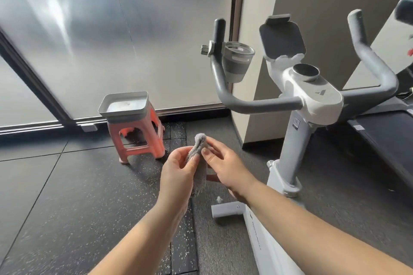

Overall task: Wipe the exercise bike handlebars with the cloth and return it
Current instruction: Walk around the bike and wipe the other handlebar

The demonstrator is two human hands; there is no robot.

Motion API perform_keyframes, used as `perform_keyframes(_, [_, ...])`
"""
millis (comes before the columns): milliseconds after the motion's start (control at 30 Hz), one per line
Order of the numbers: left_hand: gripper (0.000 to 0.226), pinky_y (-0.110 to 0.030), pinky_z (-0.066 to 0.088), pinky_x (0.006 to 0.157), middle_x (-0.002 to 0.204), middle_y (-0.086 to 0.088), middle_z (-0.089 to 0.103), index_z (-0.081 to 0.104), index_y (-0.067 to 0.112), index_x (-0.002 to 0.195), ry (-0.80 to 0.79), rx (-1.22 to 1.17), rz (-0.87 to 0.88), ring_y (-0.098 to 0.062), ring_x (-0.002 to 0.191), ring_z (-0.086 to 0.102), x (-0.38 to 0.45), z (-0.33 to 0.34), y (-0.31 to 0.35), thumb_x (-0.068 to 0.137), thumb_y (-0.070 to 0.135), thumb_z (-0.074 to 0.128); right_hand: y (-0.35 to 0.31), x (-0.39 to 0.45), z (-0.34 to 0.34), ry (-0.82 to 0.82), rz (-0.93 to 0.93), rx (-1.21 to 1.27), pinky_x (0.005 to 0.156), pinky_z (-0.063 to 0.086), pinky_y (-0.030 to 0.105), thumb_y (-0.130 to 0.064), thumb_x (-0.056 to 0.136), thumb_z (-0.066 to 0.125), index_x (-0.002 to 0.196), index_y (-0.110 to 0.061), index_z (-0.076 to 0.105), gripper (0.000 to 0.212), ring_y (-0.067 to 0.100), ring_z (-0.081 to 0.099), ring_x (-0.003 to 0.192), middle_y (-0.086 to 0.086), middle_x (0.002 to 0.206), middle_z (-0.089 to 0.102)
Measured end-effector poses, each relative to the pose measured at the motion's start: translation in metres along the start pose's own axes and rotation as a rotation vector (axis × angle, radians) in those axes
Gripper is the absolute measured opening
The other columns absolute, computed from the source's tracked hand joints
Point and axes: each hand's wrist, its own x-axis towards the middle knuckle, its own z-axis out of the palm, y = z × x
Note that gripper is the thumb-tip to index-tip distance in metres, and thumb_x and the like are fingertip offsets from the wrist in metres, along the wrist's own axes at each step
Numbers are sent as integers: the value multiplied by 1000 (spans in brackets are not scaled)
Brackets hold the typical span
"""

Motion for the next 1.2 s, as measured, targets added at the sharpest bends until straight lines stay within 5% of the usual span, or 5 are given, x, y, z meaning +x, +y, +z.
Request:
perform_keyframes(200, [19,-27,48,56,82,-2,74,74,26,84,-139,9,13,-14,71,65,-16,-53,11,88,12,61,19,-8,68,159,26,200,101,48,41,-17,90,62,128,-22,57,39,18,61,116,1,122,65])
perform_keyframes(467, [30,-20,44,83,117,12,61,69,37,97,-313,266,11,-6,108,55,-30,-98,9,85,10,61,28,-38,79,328,11,123,90,54,40,-20,83,71,113,-34,64,34,19,66,99,4,106,70])
perform_keyframes(600, [27,-36,52,74,111,5,65,67,34,104,-255,472,83,-25,81,59,-38,-110,9,90,15,54,37,-54,69,373,6,-85,90,51,27,-14,82,68,111,-31,66,33,14,64,105,-2,109,70])
perform_keyframes(1000, [46,-39,33,104,139,1,50,42,21,138,-421,1519,467,-23,126,43,-103,-168,-51,94,36,44,83,-155,63,335,158,-486,70,55,29,-16,92,51,108,-29,54,21,11,66,67,-7,100,61])
perform_keyframes(1200, [58,-47,13,115,152,0,31,20,20,147,-468,1687,422,-24,140,24,-153,-190,-63,96,43,34,93,-207,83,401,206,-637,70,42,24,-17,84,58,103,-34,61,26,19,61,88,-11,91,63])
